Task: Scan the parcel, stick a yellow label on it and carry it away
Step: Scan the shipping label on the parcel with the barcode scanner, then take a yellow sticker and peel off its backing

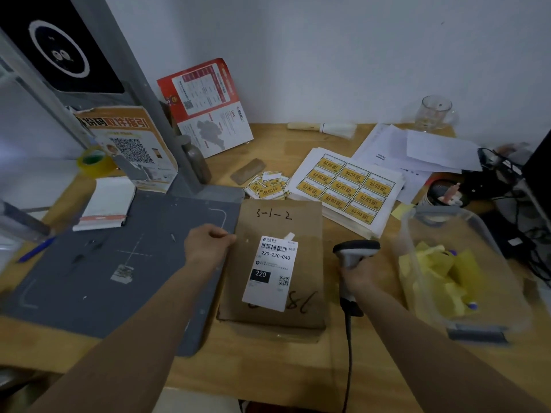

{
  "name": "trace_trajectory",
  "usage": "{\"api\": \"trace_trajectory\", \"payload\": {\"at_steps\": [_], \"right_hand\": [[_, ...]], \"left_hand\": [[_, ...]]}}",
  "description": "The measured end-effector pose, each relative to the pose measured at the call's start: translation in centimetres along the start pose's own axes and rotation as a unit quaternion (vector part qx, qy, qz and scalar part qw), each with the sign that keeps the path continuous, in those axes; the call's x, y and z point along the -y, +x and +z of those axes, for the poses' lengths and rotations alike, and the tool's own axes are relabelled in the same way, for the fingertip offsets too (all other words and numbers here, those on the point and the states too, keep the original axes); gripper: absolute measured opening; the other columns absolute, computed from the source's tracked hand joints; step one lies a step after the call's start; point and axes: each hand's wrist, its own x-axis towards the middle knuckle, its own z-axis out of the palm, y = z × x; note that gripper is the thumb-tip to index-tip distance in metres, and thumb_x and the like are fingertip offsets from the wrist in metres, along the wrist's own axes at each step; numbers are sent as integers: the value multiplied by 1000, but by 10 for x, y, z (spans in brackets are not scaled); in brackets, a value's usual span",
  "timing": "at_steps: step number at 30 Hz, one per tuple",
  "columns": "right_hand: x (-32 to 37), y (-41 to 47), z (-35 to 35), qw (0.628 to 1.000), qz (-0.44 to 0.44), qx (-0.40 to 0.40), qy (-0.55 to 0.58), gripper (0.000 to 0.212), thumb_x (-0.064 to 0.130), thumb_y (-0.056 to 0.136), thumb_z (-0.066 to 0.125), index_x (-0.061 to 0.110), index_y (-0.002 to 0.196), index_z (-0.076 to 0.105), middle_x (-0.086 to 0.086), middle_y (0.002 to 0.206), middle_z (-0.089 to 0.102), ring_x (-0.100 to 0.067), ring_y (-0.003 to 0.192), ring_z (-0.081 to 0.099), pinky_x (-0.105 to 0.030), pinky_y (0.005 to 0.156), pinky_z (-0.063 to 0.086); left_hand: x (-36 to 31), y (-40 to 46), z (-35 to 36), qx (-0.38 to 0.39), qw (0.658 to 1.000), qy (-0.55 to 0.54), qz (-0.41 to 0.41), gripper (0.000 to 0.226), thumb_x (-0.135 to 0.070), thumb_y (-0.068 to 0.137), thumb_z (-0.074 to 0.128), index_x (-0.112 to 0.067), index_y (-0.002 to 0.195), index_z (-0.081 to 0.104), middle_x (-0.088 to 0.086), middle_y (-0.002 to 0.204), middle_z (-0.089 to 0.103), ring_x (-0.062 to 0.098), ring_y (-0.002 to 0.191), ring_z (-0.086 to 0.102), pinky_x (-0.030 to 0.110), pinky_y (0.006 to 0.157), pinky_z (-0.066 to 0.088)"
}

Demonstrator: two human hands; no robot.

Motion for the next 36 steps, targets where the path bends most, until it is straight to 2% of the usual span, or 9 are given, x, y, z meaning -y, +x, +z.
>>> {"api": "trace_trajectory", "payload": {"at_steps": [4,8,12,15,20,23,27,30,36], "right_hand": [[-5,7,0,1000,-2,-8,-26,42,12,98,39,-7,135,32,-24,140,41,-38,128,40,-41,103,32],[-14,11,-2,990,-89,-66,-82,47,5,87,55,-2,131,42,-22,130,49,-40,120,47,-43,98,38],[3,17,-3,977,-92,-183,-65,24,19,77,62,1,90,53,-13,89,59,-33,82,61,-43,71,53],[40,19,3,972,-144,-187,-19,29,1,78,60,11,58,43,-1,56,39,-15,47,40,-26,47,38],[113,18,35,951,-292,-96,-37,6,6,87,56,5,88,62,-5,97,60,-17,91,55,-27,77,45],[152,17,62,934,-347,-38,-76,10,9,88,55,8,85,64,-3,96,63,-16,91,56,-28,76,42],[186,48,101,942,-313,35,-114,12,6,88,55,11,97,62,-9,107,64,-23,100,59,-30,75,43],[200,91,125,943,-265,74,-188,28,8,86,60,14,114,61,-12,127,56,-30,116,53,-40,92,48],[207,152,160,875,-297,38,-381,41,4,84,60,20,121,57,-12,138,41,-33,125,38,-36,95,36]], "left_hand": [[0,-7,6,-10,1000,5,29,13,-17,75,77,-17,70,65,2,71,66,16,73,62,25,70,50],[4,1,9,-29,999,16,37,18,-24,77,76,-13,74,63,-8,69,56,3,66,50,13,56,34],[-3,23,13,-7,999,19,30,41,-34,82,69,-13,54,46,-1,59,48,13,58,44,27,61,35],[-12,46,16,-1,999,1,42,47,-34,87,60,-8,54,38,10,57,37,20,58,35,31,57,30],[-27,86,12,33,998,-38,35,46,-20,91,52,-10,50,33,6,51,30,19,50,28,24,41,30],[-33,113,10,49,996,-71,8,44,-14,89,48,-16,52,26,1,50,24,17,50,20,30,50,19],[-30,149,14,71,991,-108,-17,44,-16,89,48,-17,53,24,2,53,23,17,50,20,31,53,20],[-24,173,18,89,988,-119,-32,41,-15,88,49,-17,54,26,2,55,24,16,52,22,30,52,21],[-5,207,25,114,987,-106,-38,44,-18,90,53,-17,53,28,0,54,27,15,49,25,27,49,24]]}}
